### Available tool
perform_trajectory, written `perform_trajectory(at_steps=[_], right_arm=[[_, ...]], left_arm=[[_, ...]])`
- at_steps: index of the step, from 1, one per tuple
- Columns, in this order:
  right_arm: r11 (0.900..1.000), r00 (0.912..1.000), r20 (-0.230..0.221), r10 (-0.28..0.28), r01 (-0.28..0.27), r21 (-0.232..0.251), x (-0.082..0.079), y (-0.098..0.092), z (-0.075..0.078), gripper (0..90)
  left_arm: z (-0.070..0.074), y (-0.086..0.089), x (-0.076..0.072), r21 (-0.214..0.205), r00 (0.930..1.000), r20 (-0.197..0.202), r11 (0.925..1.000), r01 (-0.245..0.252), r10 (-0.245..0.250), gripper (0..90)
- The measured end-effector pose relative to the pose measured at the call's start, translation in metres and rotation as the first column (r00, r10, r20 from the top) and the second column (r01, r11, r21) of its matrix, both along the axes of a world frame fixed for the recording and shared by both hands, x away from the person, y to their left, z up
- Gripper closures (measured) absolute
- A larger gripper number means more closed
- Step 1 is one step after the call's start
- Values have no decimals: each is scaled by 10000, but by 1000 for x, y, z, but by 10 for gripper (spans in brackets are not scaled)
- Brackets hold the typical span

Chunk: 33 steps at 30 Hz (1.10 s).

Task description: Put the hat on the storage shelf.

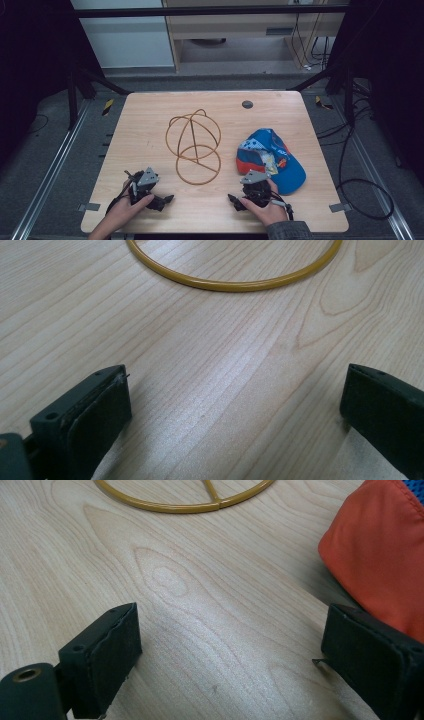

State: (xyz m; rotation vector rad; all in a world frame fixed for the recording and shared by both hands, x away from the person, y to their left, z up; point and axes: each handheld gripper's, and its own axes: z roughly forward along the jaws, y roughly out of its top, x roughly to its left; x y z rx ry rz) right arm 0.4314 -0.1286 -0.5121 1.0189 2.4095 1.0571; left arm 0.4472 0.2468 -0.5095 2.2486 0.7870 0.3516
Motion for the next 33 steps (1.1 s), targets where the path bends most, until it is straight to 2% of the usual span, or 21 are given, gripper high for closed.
perform_trajectory(at_steps=[21,24,26,27,32,33], right_arm=[[9999,9999,6,-130,130,9,-1,1,0,90],[9996,9997,-63,-254,255,85,0,0,1,125],[9986,9990,-239,-366,375,371,0,-3,6,125],[9983,9990,-160,-411,418,397,1,-5,10,132],[9977,9977,220,-636,641,-238,4,-24,43,167],[9968,9971,177,-734,739,-308,6,-29,50,182]], left_arm=[[0,0,0,4,10000,0,10000,-30,30,0],[0,0,-1,-4,10000,-6,10000,-48,48,0],[0,0,-1,1,10000,3,10000,-71,71,0],[0,0,-1,4,10000,1,10000,-69,69,0],[0,0,-1,-10,10000,8,10000,-71,71,0],[0,0,-1,-14,10000,7,10000,-77,77,0]])
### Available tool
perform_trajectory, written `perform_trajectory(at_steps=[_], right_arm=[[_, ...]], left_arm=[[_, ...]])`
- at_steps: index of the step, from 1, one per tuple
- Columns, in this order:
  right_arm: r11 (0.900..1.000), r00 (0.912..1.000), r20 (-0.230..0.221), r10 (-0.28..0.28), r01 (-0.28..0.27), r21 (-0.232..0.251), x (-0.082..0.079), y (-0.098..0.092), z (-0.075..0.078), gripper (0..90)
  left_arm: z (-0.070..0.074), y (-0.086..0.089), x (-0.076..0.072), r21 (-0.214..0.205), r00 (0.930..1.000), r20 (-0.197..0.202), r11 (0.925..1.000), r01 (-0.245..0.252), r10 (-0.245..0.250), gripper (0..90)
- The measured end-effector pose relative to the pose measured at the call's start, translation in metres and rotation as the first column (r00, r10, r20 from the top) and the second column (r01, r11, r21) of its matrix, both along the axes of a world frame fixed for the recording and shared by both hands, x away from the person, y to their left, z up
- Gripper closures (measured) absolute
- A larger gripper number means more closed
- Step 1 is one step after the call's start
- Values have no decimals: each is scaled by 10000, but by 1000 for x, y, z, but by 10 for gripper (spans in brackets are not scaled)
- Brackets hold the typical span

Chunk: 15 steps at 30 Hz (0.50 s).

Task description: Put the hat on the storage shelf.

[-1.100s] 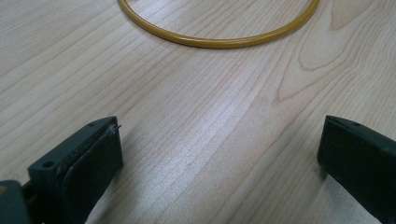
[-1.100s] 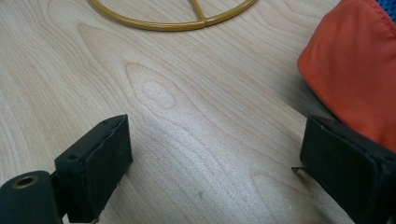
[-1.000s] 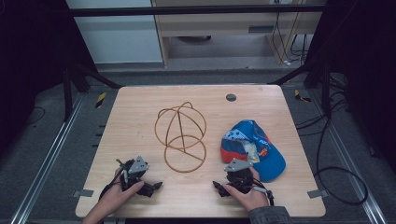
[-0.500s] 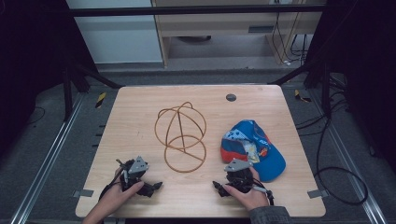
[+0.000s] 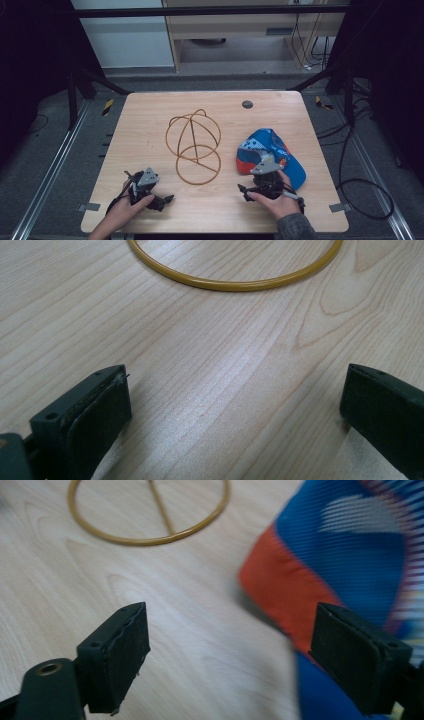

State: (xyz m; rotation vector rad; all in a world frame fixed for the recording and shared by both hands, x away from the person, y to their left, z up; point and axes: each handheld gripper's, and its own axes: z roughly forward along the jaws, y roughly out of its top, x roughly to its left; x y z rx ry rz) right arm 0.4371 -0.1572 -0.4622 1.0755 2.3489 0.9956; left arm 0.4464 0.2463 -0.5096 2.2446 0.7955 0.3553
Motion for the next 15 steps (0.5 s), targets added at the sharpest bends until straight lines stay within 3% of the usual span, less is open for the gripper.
perform_trajectory(at_steps=[4,8,11,15], right_arm=[[9977,9998,84,-201,206,-647,8,-18,23,223],[9977,9992,-267,-281,264,-628,12,-30,34,259],[9932,9972,-551,-514,453,-1070,18,-45,48,268],[9885,9923,-1018,-706,559,-1403,25,-56,55,238]], left_arm=[[0,0,0,6,10000,-1,10000,9,-9,0],[0,0,0,2,10000,-4,10000,15,-15,0],[0,0,0,6,10000,-1,10000,10,-10,0],[0,0,0,7,10000,-4,10000,4,-4,0]])
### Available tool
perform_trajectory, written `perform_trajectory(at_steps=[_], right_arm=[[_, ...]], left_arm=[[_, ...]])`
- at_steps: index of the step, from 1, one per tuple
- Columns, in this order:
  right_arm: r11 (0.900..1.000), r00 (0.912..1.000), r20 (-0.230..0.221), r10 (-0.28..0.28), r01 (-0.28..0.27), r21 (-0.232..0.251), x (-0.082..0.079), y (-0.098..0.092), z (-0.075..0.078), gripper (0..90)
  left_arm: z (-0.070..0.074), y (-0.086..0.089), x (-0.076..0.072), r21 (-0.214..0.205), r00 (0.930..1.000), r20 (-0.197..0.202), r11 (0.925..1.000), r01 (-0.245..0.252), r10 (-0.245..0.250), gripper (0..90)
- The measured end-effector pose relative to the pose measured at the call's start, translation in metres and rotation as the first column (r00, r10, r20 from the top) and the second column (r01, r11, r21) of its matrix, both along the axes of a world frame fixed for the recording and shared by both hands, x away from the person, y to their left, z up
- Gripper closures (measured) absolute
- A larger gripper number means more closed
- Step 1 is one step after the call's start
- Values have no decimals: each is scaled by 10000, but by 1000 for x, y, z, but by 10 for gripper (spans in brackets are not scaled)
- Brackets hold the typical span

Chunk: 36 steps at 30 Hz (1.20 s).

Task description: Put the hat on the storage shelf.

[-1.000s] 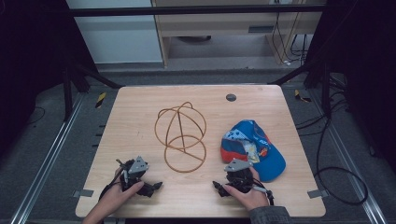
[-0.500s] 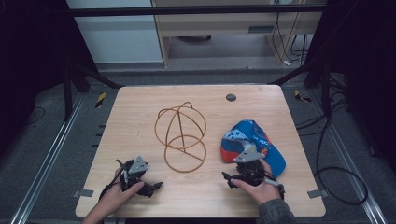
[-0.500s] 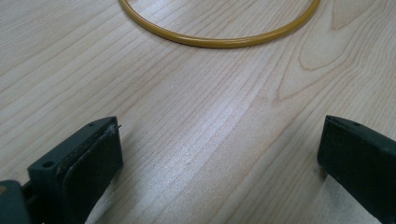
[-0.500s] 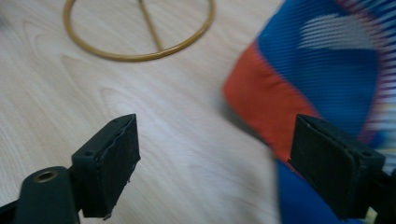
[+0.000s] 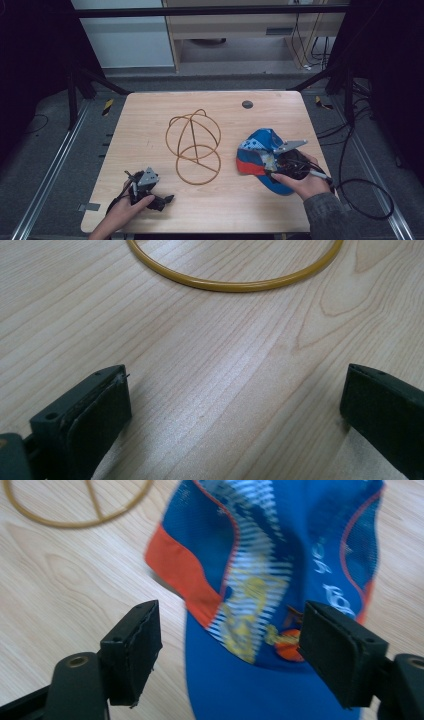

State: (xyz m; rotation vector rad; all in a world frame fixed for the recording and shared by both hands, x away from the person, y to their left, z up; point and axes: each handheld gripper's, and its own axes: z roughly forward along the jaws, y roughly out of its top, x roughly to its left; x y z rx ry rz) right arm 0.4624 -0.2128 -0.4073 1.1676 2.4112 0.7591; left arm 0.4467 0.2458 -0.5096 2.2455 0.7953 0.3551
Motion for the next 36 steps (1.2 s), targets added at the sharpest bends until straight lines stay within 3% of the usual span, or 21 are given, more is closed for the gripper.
perform_trajectory(at_steps=[9,17,23,30,35,36], right_arm=[[9993,9967,-741,-345,332,-194,22,-14,10,214],[9984,9909,-1231,-542,520,-215,39,-20,14,268],[9978,9826,-1737,-664,657,-100,57,-18,3,311],[9961,9760,-1988,-886,869,-171,69,-17,-5,331],[9962,9713,-2225,-845,874,34,74,-18,-9,412],[9967,9708,-2273,-771,804,53,75,-16,-10,464]], left_arm=[[0,-1,0,2,10000,6,10000,-19,19,0],[0,-1,0,-1,10000,6,10000,-13,13,0],[0,-1,0,-26,10000,-18,10000,-41,41,0],[0,-1,0,-21,10000,-17,10000,-33,33,0],[0,-1,1,5,10000,7,10000,-2,2,0],[0,-1,0,-14,10000,-8,10000,-15,15,0]])
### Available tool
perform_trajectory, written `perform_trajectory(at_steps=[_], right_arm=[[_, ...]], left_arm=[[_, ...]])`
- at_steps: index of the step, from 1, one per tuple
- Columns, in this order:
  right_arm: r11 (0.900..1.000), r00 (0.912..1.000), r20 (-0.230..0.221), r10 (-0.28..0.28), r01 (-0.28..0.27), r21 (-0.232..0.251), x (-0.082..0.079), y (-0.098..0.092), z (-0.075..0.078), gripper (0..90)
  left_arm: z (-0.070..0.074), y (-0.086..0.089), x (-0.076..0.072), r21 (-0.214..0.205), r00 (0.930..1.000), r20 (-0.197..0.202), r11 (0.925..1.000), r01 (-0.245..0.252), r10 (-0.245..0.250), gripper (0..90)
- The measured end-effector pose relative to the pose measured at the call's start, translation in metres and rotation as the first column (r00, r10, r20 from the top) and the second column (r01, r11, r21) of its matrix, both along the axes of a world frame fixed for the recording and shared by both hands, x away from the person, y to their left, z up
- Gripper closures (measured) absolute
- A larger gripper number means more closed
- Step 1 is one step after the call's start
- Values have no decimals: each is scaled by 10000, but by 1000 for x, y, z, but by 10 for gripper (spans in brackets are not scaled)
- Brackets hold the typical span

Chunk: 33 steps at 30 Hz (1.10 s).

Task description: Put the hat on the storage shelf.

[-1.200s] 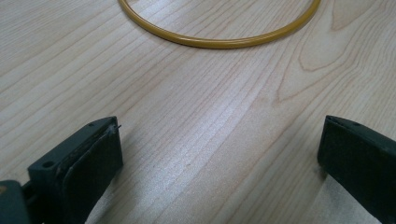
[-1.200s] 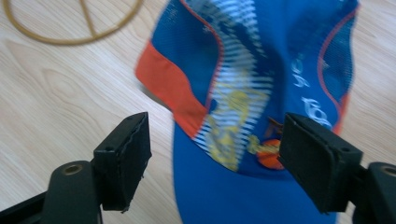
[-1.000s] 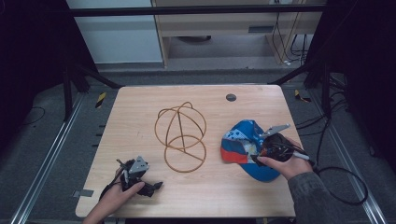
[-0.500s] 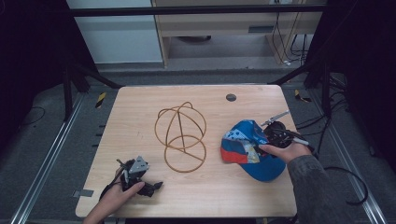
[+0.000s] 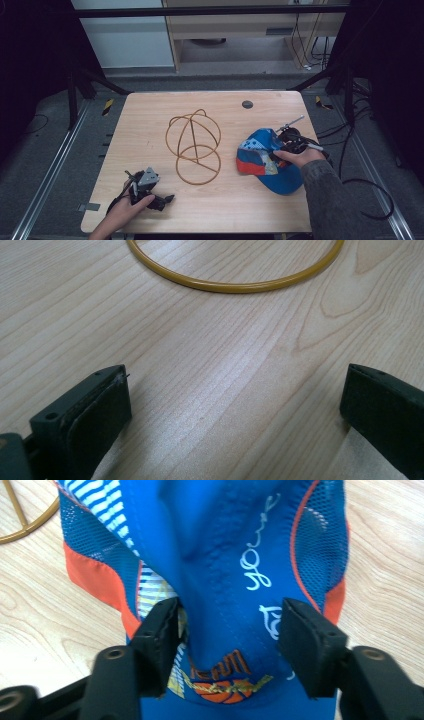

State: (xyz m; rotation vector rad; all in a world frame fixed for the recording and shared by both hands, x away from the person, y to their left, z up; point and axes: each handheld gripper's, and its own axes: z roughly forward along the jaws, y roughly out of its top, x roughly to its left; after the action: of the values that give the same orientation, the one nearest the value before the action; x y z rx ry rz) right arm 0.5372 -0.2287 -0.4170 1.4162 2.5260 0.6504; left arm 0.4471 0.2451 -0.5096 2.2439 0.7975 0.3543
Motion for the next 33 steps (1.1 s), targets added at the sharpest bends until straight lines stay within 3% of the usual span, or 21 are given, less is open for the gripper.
perform_trajectory(at_steps=[6,11,14,23,33], right_arm=[[9996,9995,-135,293,-294,-51,1,3,-1,632],[9986,9983,-289,510,-506,120,1,4,-2,808],[9978,9973,-391,625,-617,227,1,3,-2,869],[9970,9976,-246,654,-643,427,-2,-5,13,899],[9948,9961,379,791,-813,608,-12,-7,44,900]], left_arm=[[0,0,0,-2,10000,-2,10000,-5,5,0],[0,0,0,-3,10000,-4,10000,-8,8,0],[0,0,0,11,10000,9,10000,4,-4,0],[0,0,0,-6,10000,-3,10000,-10,10,0],[0,0,0,15,10000,-9,10000,2,-2,0]])
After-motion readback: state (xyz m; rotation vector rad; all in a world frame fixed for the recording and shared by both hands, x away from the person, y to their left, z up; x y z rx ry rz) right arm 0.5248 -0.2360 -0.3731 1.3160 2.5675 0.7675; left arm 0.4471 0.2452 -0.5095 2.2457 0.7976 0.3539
